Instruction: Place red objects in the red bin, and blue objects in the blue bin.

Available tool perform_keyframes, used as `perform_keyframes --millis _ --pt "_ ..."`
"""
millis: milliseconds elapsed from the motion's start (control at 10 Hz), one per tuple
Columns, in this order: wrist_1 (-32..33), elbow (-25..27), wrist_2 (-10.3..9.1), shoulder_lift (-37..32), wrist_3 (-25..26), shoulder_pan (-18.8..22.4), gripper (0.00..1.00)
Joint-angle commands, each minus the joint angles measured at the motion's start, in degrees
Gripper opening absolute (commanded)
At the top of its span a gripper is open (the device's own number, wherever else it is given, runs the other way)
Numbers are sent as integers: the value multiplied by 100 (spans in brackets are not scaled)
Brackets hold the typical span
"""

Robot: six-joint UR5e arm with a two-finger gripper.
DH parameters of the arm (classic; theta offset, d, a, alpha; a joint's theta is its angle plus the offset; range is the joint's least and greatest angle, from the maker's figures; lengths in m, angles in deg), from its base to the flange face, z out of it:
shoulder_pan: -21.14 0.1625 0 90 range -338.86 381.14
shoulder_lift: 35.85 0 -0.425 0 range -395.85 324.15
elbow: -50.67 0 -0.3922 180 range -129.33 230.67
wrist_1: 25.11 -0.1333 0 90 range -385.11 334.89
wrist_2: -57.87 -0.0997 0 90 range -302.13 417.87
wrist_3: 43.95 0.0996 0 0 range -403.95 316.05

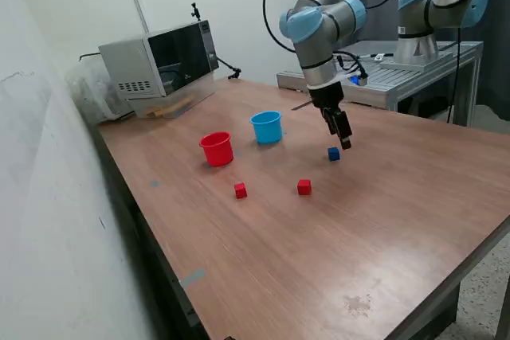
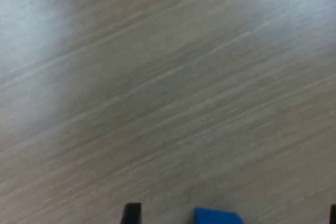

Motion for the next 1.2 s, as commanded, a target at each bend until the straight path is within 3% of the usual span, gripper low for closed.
perform_keyframes --millis 0,200,300,900,1100 --pt "69 -50 7 151 1 -10 100" --pt "139 -112 103 178 1 -19 100" --pt "139 -121 103 178 -8 -36 0" --pt "148 -156 103 283 -184 -168 0" --pt "166 -270 164 -5 -333 -168 0"
